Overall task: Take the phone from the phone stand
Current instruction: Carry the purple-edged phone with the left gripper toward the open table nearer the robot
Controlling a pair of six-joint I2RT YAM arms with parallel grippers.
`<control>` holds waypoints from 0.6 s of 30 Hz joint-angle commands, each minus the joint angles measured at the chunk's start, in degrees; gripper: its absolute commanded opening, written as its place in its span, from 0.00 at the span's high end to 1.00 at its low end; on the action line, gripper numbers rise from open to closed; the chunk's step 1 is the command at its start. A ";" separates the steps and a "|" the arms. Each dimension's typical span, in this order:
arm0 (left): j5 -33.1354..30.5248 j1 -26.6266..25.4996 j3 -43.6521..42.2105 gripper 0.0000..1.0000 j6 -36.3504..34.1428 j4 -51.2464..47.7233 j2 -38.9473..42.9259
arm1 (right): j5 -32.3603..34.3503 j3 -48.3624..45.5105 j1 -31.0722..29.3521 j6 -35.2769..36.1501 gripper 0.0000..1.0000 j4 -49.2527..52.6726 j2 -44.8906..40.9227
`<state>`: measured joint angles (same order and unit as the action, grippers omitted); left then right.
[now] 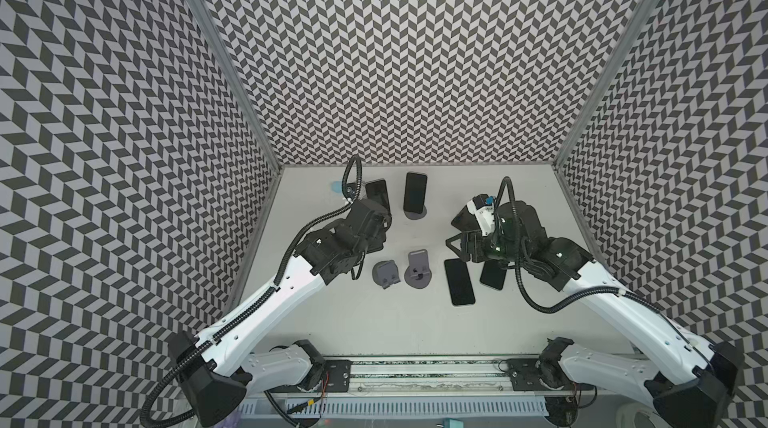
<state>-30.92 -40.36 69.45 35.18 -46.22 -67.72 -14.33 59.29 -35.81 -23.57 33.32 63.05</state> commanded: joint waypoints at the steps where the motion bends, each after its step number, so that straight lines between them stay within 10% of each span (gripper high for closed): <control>1: 1.71 3.62 2.42 0.45 -4.52 3.35 -0.11 | -0.61 1.40 -0.07 0.69 0.33 -2.58 0.56; 18: 10.57 20.55 -1.71 0.45 -18.66 12.47 -3.73 | -2.02 2.12 -0.12 1.69 0.34 -1.25 1.66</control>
<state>-21.67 -20.95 68.64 20.18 -38.00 -71.85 -15.51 59.88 -35.81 -22.46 33.41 64.60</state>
